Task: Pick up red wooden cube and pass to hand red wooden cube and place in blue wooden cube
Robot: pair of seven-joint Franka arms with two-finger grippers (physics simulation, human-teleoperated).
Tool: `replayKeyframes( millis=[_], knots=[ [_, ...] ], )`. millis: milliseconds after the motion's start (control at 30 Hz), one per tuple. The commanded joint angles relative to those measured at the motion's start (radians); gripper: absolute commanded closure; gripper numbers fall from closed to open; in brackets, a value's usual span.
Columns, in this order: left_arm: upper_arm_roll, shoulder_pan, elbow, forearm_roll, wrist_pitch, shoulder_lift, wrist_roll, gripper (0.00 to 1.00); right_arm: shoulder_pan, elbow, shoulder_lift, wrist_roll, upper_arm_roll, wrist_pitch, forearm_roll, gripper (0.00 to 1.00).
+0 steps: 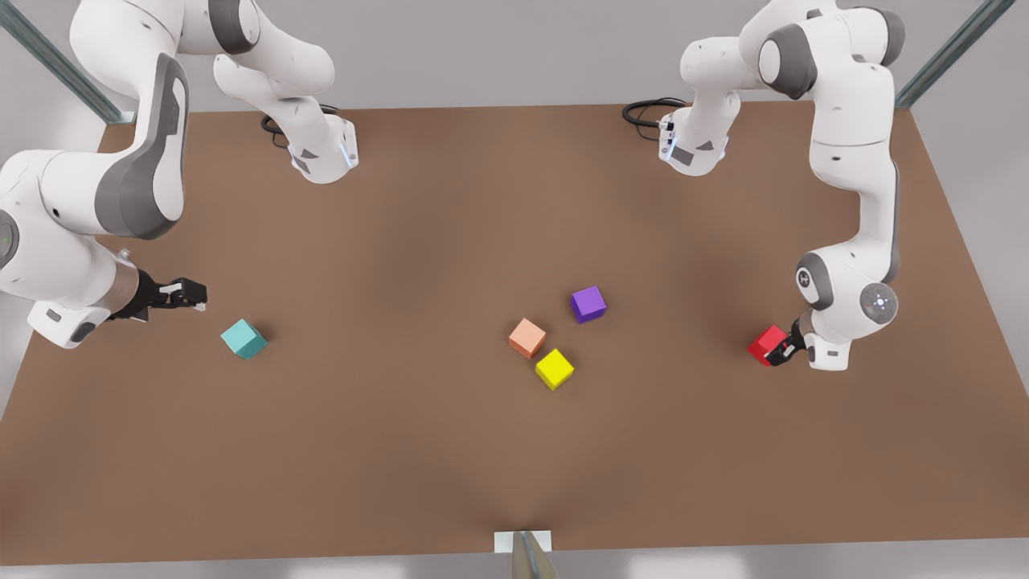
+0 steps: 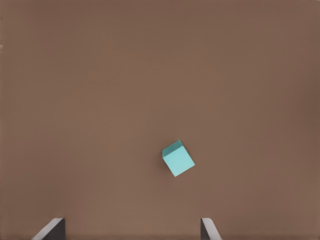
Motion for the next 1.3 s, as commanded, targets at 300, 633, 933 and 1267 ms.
replayKeyframes(
  millis=[300, 633, 933, 1267],
  knots=[
    [-0.001, -0.003, 0.003, 0.003, 0.040, 0.080, -0.110, 0.04, 0.002, -0.001, -0.001, -0.008, 0.000, -0.004, 0.000, 0.00],
    [-0.181, -0.009, 0.058, -0.109, 0.023, -0.011, -0.131, 0.54, 0.002, -0.007, -0.001, -0.010, 0.000, -0.005, 0.003, 0.00],
    [-0.643, -0.003, 0.698, -0.430, -0.637, 0.169, -0.110, 0.54, 0.012, 0.013, 0.355, -0.805, 0.035, 0.071, 0.928, 0.00],
    [-0.816, -0.026, 0.815, -0.704, -0.368, 0.428, 0.717, 0.61, 0.117, -0.003, 0.447, -1.877, 0.162, 0.463, 1.273, 0.00]
  ],
)
